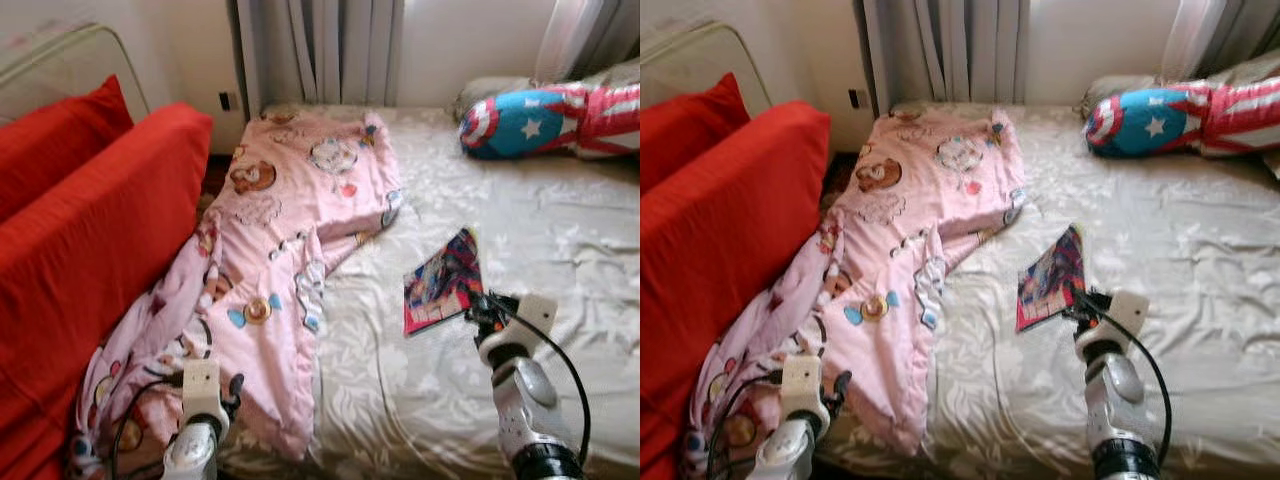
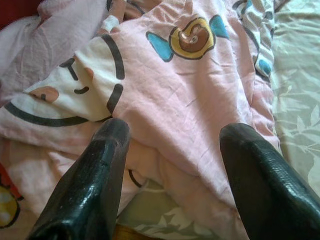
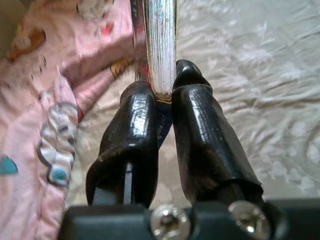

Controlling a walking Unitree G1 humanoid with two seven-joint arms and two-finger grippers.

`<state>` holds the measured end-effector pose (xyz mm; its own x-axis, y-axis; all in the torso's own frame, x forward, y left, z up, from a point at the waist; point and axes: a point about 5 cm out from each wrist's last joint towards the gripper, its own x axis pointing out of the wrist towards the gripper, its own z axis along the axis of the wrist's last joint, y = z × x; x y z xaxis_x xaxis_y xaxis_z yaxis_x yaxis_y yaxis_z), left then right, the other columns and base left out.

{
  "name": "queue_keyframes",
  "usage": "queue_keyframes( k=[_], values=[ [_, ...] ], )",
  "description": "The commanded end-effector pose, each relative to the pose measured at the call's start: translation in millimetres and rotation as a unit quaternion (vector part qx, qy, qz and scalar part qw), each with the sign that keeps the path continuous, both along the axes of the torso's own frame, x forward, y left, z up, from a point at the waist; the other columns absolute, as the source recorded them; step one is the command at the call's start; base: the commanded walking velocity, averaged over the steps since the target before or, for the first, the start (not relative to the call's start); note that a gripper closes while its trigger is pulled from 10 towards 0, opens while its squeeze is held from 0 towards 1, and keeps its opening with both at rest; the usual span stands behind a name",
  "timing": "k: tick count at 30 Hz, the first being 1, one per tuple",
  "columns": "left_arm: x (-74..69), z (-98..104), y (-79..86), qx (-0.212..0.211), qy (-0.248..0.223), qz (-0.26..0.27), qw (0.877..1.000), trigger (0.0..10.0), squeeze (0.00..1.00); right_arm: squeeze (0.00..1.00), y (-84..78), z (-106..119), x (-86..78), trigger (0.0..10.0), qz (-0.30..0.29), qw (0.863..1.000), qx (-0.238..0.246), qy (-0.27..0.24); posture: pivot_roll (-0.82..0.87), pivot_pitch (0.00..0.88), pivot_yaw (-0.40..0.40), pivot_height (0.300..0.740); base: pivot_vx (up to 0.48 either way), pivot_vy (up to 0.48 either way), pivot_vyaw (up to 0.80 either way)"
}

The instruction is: Clean up the room

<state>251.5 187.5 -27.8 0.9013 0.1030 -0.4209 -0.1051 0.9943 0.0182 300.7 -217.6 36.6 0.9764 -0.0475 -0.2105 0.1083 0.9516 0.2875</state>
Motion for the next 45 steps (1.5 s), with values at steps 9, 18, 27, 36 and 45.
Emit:
queue_keyframes(
  k=[9, 18, 27, 36, 45],
  values=[
    [-23.8, -24, 4.2, -0.020, 0.094, 0.031, 0.995, 10.0, 0.00, 0.00, 2.3, -46, -33.3, 10.0, 0.014, 0.993, -0.055, 0.101, -0.14, 0.000, -0.046, 0.740, 0.000, 0.000, 0.00],
    [-38.4, -36, -0.1, -0.026, 0.138, 0.017, 0.990, 10.0, 0.00, 0.00, 14.8, -67, -49.4, 10.0, 0.031, 0.984, -0.081, 0.155, -0.13, 0.000, -0.047, 0.740, 0.000, 0.000, 0.00],
    [-50.4, -44, -4.0, -0.035, 0.163, 0.022, 0.986, 10.0, 0.00, 0.00, 10.3, -64, -53.5, 10.0, 0.053, 0.976, -0.170, 0.125, -0.18, 0.000, -0.023, 0.740, 0.000, 0.000, 0.00],
    [-57.2, -47, 0.1, -0.032, 0.174, 0.029, 0.984, 10.0, 0.00, 0.00, 6.8, -45, -49.4, 10.0, 0.014, 0.987, -0.160, 0.025, -0.17, 0.000, -0.020, 0.740, 0.000, 0.000, 0.00],
    [-56.7, -47, -0.8, -0.029, 0.176, 0.022, 0.984, 10.0, 0.00, 0.00, 8.4, -40, -39.3, 10.0, -0.001, 0.990, -0.138, 0.023, -0.19, 0.000, -0.002, 0.740, 0.000, 0.000, 0.00]
  ],
)
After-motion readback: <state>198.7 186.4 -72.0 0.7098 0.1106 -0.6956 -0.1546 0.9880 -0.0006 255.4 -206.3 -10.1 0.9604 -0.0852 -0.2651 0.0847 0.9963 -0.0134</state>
